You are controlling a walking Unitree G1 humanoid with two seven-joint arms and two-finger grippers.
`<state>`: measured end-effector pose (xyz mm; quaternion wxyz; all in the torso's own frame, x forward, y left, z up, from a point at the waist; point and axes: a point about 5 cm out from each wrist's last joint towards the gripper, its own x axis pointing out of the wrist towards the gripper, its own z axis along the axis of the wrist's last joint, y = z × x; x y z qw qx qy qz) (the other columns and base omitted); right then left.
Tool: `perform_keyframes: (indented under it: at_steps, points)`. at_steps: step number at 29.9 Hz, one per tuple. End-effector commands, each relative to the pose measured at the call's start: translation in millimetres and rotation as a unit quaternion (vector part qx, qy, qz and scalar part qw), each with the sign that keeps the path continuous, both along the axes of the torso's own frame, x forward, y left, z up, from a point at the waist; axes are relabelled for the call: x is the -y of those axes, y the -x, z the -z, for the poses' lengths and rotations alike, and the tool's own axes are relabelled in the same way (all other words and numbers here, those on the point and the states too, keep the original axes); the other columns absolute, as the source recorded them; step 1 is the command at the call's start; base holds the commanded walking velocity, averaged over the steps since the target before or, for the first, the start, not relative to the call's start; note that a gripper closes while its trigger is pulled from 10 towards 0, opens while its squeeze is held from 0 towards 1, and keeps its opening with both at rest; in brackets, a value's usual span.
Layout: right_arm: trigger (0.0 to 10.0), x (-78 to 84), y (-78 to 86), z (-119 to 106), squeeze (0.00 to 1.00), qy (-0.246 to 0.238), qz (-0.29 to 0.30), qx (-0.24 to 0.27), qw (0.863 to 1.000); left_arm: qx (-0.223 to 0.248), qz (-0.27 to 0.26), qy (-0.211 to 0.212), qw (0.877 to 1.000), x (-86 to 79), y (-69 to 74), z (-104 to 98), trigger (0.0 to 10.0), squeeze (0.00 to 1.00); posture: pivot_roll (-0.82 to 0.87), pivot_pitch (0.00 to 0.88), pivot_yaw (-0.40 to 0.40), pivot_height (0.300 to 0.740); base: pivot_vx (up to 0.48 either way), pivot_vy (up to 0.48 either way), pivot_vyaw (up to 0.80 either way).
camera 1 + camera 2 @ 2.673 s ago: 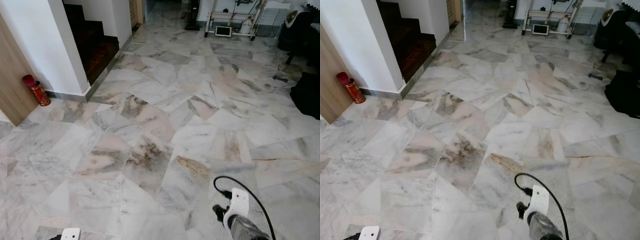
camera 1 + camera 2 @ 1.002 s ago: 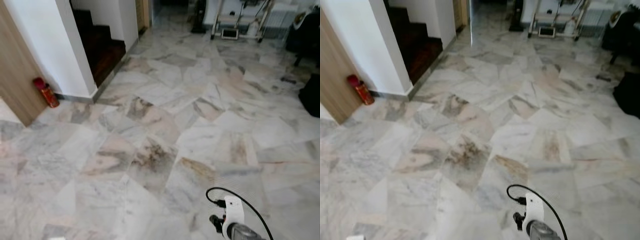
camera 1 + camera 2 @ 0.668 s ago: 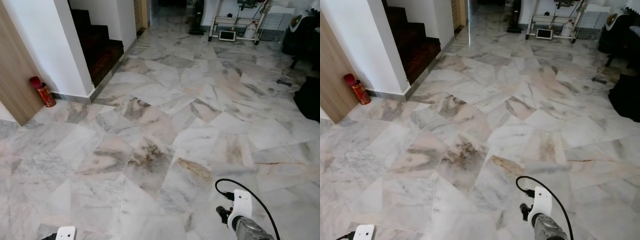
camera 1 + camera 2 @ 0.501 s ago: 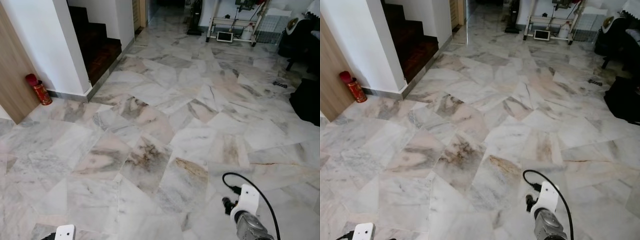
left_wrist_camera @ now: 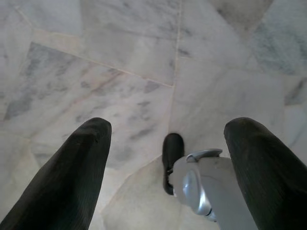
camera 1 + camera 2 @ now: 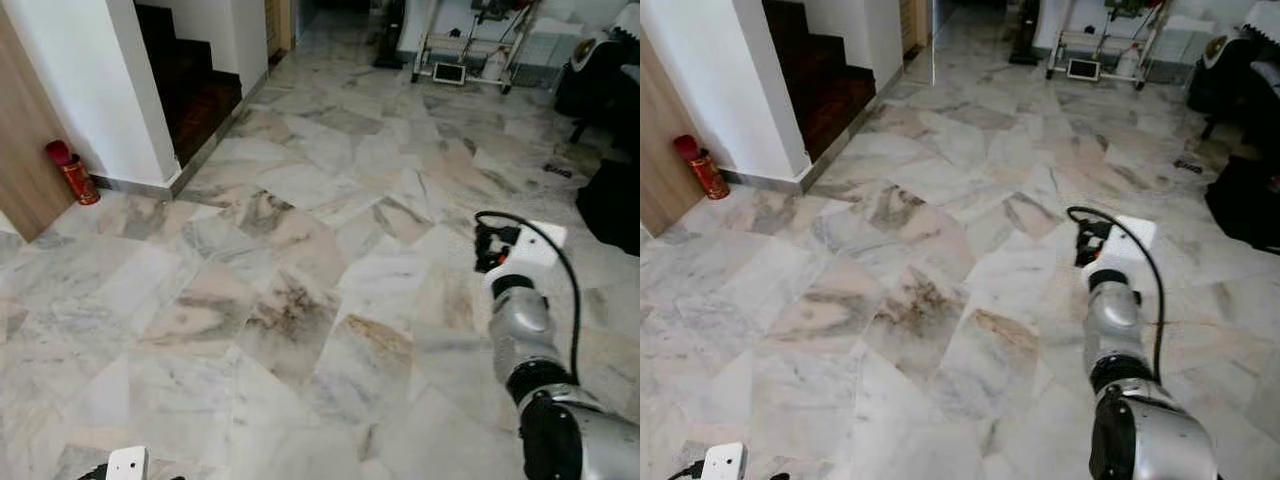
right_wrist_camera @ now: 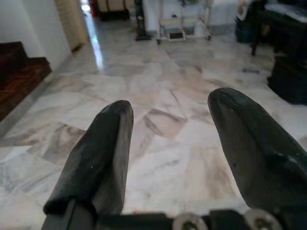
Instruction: Move the pillow to the sofa from floor
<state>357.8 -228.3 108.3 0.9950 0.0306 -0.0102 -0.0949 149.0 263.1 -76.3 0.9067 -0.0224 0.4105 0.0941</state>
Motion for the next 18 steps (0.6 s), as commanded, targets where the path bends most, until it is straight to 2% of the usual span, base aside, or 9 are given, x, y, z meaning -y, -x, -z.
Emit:
perform_keyframes:
  at_steps: [1,2,4,8,10,12,14,18]
  points:
    - [10.0,-7.4,-5.4,-23,0.00,0.045,-0.023,0.068,0.996,-0.009,-0.011,0.000,1.000,-2.8,5.3,2,10.0,0.00,0.03,0.000,-0.038,0.740,0.000,0.000,0.00]
    - [10.0,-7.4,-5.4,-23,0.00,0.045,-0.023,0.068,0.996,-0.009,-0.011,0.000,1.000,-2.8,5.3,2,10.0,0.00,0.03,0.000,-0.038,0.740,0.000,0.000,0.00]
    - [10.0,-23.3,-3.8,-42,0.00,0.066,-0.053,0.147,0.986,-0.010,-0.012,-0.004,1.000,-3.9,6.6,2,10.0,0.00,0.02,0.000,-0.039,0.740,0.000,0.000,0.00]
    - [10.0,-34.3,4.4,-46,0.00,0.092,-0.073,0.181,0.977,-0.010,-0.013,-0.006,1.000,-4.9,7.4,1,10.0,0.00,0.01,0.000,-0.043,0.740,0.000,0.000,0.00]
    - [10.0,-41.9,27.3,-37,0.00,0.126,-0.097,0.191,0.969,-0.008,-0.012,-0.009,1.000,-5.8,7.6,1,10.0,0.00,0.01,0.000,-0.045,0.740,0.000,0.000,0.00]
    - [10.0,-42.0,46.6,-28,0.00,0.139,-0.099,0.184,0.968,-0.007,-0.012,-0.011,1.000,-6.5,7.5,1,10.0,0.00,0.00,0.000,-0.043,0.740,0.000,0.000,0.00]
    - [10.0,-32.8,69.0,-12,0.00,0.125,-0.072,0.161,0.976,-0.008,-0.010,-0.014,1.000,-7.6,7.5,0,10.0,0.00,-0.02,0.000,-0.039,0.740,0.000,0.000,0.00]
    - [10.0,-21.5,105.3,9,0.00,0.129,-0.047,0.118,0.984,-0.009,-0.007,-0.018,1.000,-9.4,7.4,0,10.0,0.00,-0.03,0.000,-0.030,0.740,0.000,0.000,0.00]
